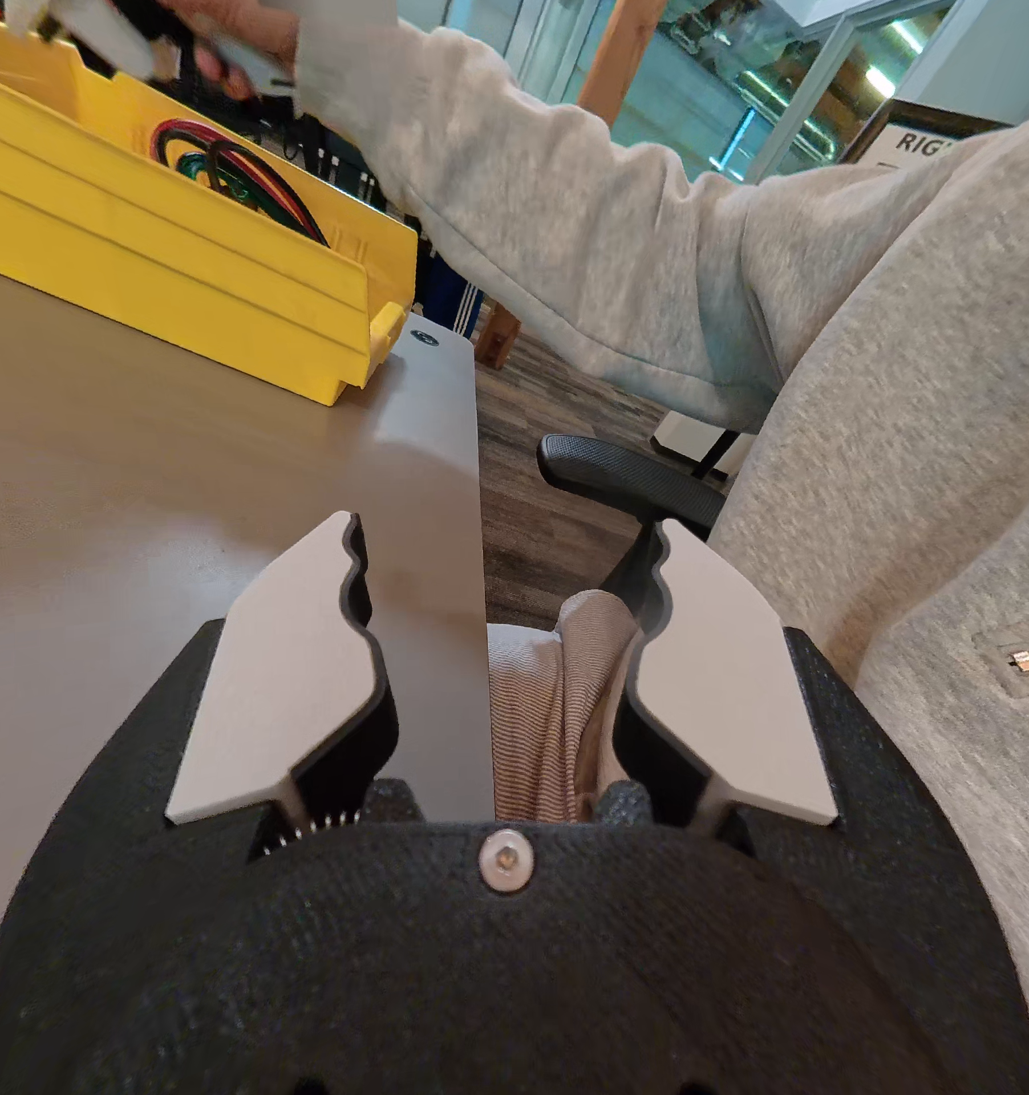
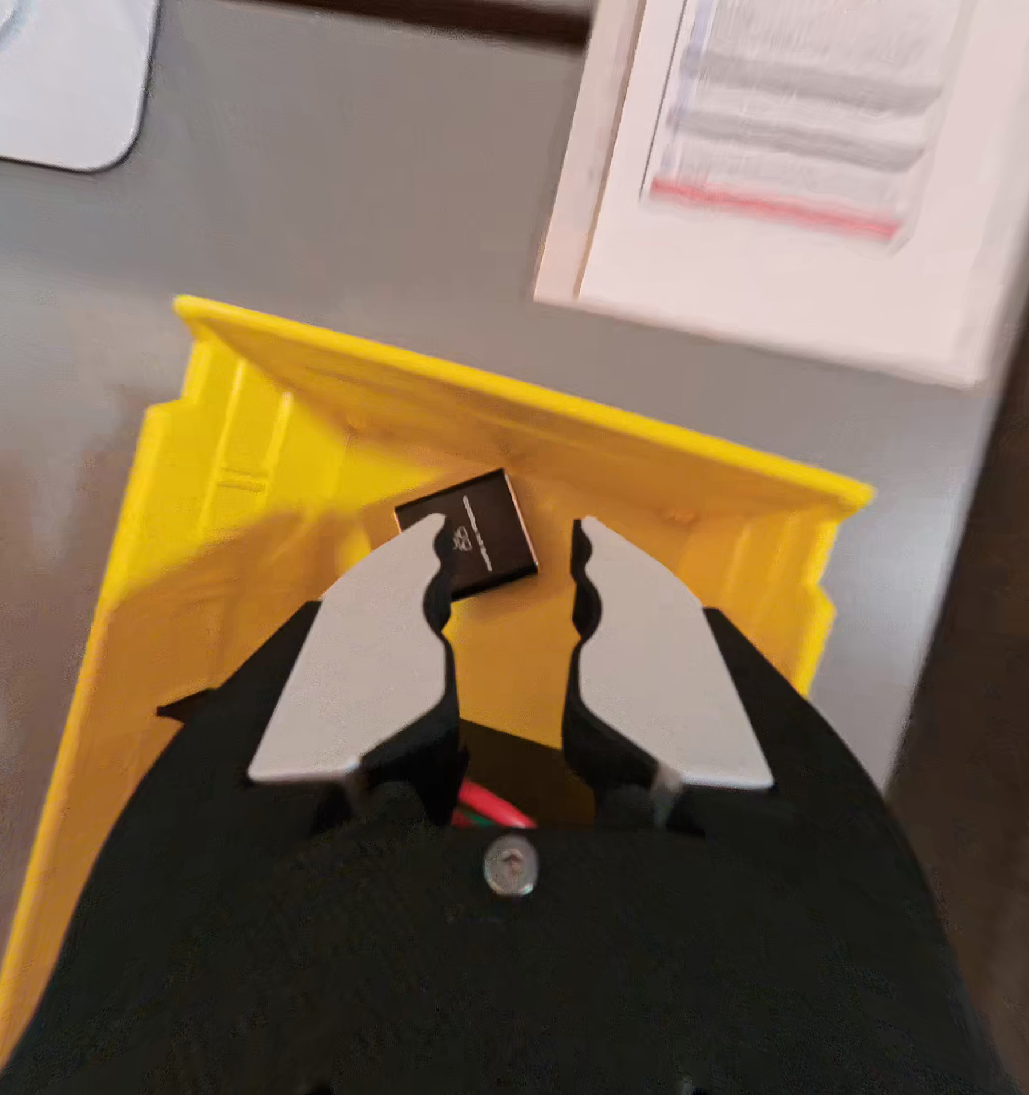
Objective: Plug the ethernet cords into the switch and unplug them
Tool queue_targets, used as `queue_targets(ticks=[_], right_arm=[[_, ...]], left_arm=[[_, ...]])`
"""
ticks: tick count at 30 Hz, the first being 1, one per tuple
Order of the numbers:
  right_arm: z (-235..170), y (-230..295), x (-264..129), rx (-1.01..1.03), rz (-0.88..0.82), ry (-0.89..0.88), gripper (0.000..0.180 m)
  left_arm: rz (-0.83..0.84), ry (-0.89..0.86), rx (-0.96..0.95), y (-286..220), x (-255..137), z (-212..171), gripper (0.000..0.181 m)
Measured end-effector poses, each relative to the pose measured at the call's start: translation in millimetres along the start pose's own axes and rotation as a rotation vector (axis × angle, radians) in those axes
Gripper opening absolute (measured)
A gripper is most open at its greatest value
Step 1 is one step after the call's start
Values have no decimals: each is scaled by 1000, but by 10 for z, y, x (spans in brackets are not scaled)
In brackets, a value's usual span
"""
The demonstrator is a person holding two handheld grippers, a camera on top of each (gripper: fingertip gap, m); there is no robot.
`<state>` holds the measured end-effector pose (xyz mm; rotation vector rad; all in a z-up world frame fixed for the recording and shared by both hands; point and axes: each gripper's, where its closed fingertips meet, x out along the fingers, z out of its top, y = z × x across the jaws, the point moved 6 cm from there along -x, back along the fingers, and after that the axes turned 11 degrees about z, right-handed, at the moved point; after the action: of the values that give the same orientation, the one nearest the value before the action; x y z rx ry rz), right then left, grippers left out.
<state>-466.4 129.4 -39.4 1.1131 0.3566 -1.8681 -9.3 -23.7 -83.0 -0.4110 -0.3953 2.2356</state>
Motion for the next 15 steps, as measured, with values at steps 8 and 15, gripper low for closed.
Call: queue_targets(ticks=[8,15], right_arm=[[-246,1821,-1142,-621,-10,-738,41],[-1566,2611,-984,-641,37,-963,22]], left_arm=[[-47,44,-11,-75,49,-53,92],[50,17,101,-153,79,-55,95]])
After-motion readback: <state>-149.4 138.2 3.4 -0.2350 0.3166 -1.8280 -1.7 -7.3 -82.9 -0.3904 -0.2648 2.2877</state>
